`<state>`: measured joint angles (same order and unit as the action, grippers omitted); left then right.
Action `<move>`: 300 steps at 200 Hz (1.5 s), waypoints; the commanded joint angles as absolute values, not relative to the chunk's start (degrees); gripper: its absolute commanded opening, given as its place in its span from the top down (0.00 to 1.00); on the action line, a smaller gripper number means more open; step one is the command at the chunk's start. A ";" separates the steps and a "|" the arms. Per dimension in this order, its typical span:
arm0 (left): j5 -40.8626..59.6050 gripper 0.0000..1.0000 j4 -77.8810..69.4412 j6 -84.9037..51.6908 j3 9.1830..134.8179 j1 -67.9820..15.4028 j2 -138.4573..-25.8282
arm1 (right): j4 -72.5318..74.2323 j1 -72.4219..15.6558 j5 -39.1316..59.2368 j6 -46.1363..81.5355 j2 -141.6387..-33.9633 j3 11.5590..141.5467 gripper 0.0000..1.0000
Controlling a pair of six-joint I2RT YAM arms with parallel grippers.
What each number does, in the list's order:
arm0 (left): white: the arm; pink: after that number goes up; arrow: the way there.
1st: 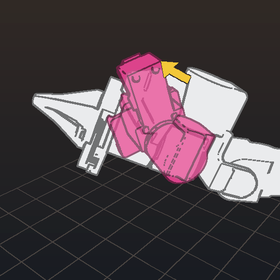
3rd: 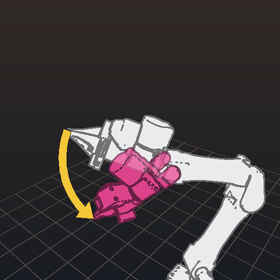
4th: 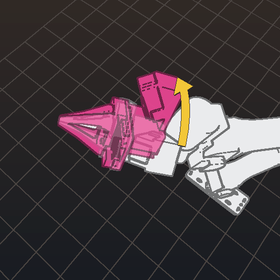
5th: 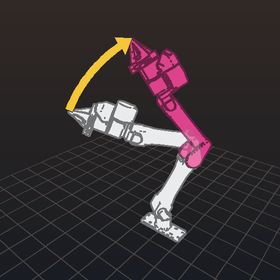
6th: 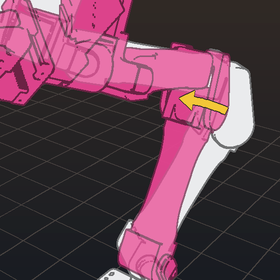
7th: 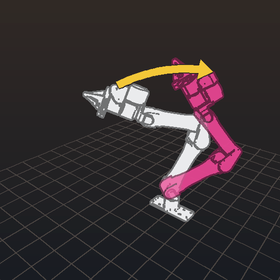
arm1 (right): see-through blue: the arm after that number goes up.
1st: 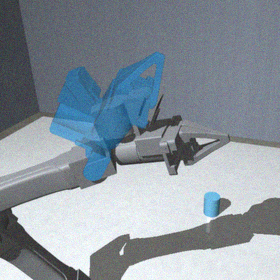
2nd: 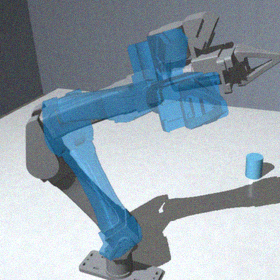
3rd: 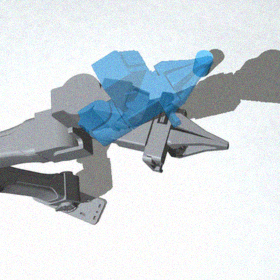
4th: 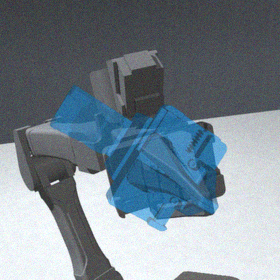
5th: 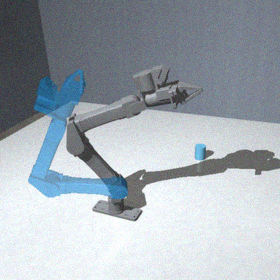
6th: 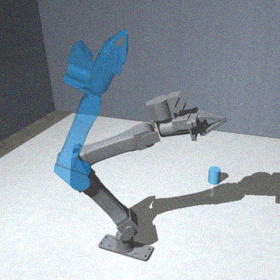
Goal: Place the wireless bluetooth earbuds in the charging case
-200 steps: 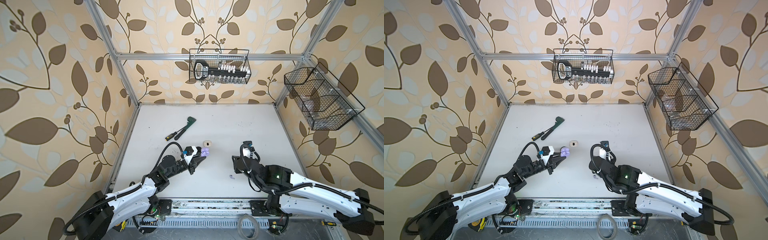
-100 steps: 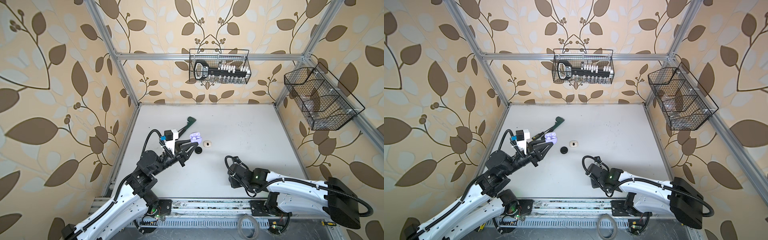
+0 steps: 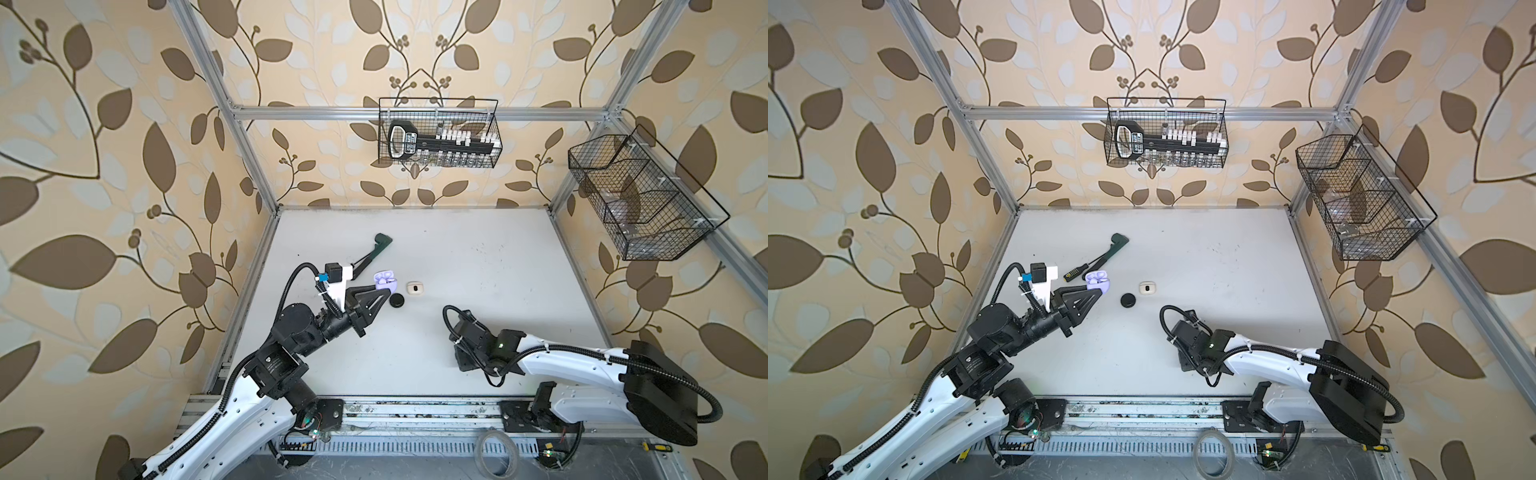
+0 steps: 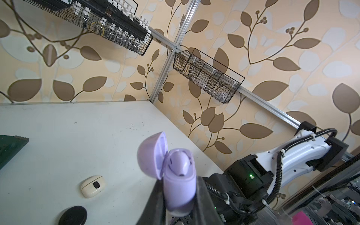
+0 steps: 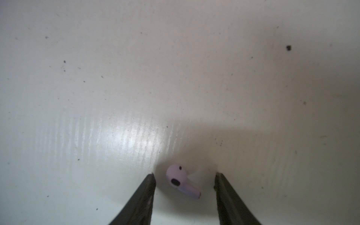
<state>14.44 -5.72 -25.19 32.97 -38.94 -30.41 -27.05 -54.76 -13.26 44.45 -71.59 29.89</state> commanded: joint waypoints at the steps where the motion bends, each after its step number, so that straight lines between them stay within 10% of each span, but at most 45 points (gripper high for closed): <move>1: 13.40 1.00 -6.26 -26.88 34.98 -38.76 -29.89 | -26.76 -55.63 -10.47 44.91 -72.69 29.62 0.51; 300: 15.69 1.00 -29.48 -17.52 16.44 -38.85 -34.89 | -31.71 -56.57 -13.19 44.12 -80.32 39.01 0.61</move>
